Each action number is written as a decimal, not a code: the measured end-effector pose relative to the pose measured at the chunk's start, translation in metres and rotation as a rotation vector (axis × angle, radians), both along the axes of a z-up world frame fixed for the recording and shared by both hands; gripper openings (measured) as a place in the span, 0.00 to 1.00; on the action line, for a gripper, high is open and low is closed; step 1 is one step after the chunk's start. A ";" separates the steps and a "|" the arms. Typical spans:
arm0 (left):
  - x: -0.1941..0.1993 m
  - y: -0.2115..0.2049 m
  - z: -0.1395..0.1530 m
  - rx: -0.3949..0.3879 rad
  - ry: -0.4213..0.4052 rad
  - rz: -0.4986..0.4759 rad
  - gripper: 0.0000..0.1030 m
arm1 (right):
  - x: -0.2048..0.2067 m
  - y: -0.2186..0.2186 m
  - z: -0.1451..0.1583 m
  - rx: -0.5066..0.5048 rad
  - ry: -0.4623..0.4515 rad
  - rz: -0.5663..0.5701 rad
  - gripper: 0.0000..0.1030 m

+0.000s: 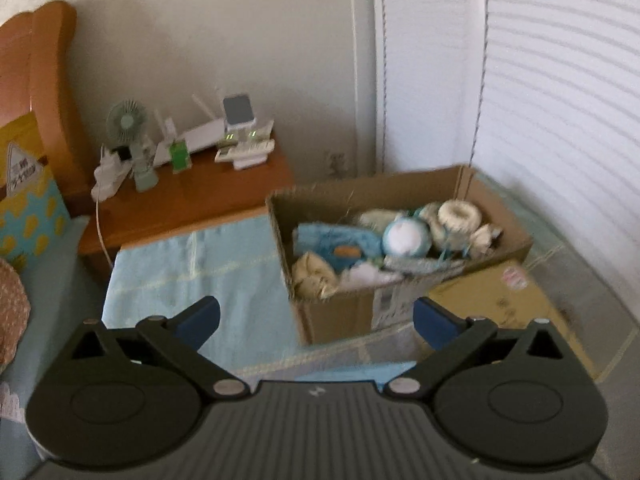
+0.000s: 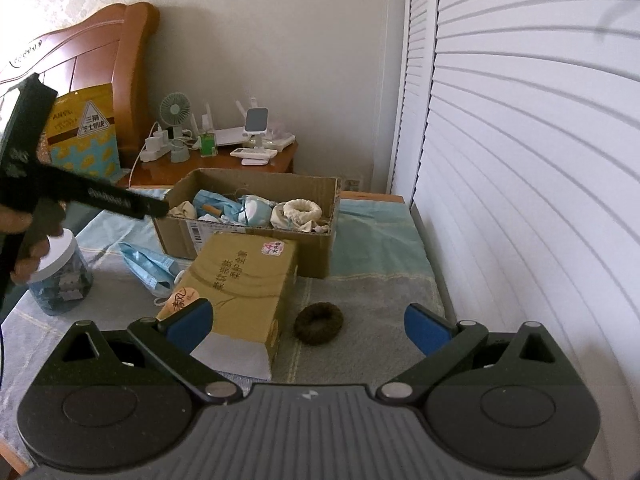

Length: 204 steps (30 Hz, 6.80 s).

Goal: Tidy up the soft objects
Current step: 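Move the left tool down to the blue face mask and close on it, then close the right tool on the dark brown fluffy ring while the left tool holds the mask, then carry the mask and brown ring into the box and open both tools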

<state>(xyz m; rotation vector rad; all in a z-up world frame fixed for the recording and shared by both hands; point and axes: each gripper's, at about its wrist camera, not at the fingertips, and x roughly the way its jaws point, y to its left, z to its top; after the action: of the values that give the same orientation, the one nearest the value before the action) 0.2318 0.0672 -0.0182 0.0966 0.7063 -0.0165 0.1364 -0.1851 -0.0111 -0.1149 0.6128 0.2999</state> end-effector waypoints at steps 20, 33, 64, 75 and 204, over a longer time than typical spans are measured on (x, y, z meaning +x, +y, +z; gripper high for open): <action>-0.043 -0.014 -0.030 0.049 0.065 -0.041 0.99 | -0.001 -0.002 -0.002 0.010 0.007 0.008 1.00; -0.005 -0.004 -0.024 0.068 0.044 0.046 0.99 | 0.002 0.005 -0.006 0.011 0.026 0.032 1.00; -0.027 -0.008 -0.045 -0.036 0.052 -0.045 0.96 | 0.013 0.005 -0.018 0.011 0.060 0.032 1.00; -0.021 -0.007 -0.050 -0.078 0.072 -0.059 0.75 | 0.031 -0.011 -0.027 0.019 0.076 -0.002 0.95; 0.003 -0.003 0.036 -0.118 -0.052 -0.153 0.42 | 0.067 0.022 0.016 0.067 -0.003 0.060 1.00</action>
<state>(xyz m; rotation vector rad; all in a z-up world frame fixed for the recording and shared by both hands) 0.2353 0.0641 0.0178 0.0379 0.6437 -0.2008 0.2038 -0.1629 0.0045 -0.0692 0.5965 0.3781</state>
